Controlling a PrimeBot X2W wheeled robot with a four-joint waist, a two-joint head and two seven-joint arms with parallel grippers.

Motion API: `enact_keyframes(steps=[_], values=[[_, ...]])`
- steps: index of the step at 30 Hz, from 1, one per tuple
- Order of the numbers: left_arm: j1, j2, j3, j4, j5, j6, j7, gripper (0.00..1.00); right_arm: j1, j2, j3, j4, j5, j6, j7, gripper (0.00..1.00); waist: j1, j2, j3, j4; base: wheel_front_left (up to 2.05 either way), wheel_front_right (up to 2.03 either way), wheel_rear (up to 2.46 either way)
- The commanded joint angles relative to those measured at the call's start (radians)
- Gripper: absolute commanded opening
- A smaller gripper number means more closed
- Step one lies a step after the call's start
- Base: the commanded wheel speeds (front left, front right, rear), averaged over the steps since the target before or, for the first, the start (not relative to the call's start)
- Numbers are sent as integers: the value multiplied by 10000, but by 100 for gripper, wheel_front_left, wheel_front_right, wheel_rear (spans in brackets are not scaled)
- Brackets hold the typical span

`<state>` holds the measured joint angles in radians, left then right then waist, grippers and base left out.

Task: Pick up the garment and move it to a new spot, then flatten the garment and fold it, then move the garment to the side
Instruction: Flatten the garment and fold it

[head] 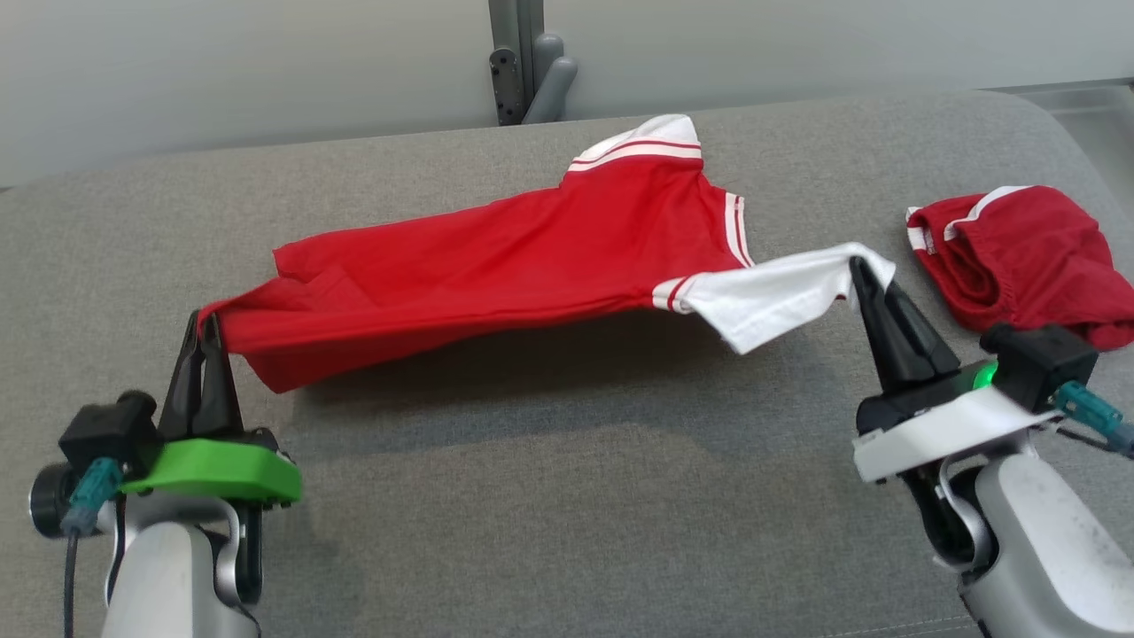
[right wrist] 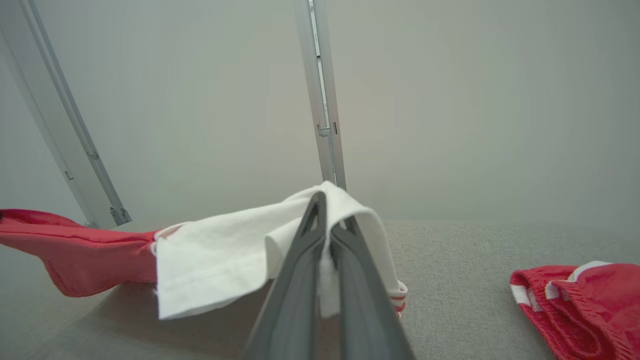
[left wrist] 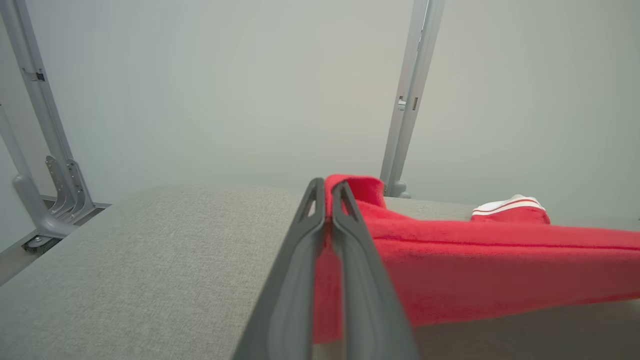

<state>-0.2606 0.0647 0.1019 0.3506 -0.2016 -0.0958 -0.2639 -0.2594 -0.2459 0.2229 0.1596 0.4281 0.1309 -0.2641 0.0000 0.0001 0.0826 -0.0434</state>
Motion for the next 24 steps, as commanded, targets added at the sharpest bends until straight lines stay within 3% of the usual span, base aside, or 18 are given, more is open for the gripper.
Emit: enact_keyframes(steps=[1, 7, 14, 19, 24], values=[[-580, 236, -117, 163, 167, -92, 4, 0, -507, -195, -67, -24, 25, -6, 5, 0, 0, -1, 377, 33, 0, 0, 0], [-2816, 812, -785, 1080, 559, -212, 387, 0, -2454, -702, 397, 573, 304, -6, 74, 0, 0, -1, 1690, 135, 0, 0, 0], [-7322, 1762, -1901, 1977, 1637, -278, 995, 0, -7239, -1606, 1193, 2164, 33, -7, 628, 0, 0, -1, 3877, 217, 0, 0, 0], [-10705, 2232, -2338, 2853, 2387, -132, 1157, 0, -11271, -1756, 953, 3816, -1040, -10, 490, 0, 0, -1, 5108, 171, 0, 0, 0], [-13452, 2487, -2809, 3368, 3169, 191, 447, 0, -14296, -1668, -179, 4591, -2653, -12, 24, 0, 0, -1, 5562, 83, 0, 0, 0]])
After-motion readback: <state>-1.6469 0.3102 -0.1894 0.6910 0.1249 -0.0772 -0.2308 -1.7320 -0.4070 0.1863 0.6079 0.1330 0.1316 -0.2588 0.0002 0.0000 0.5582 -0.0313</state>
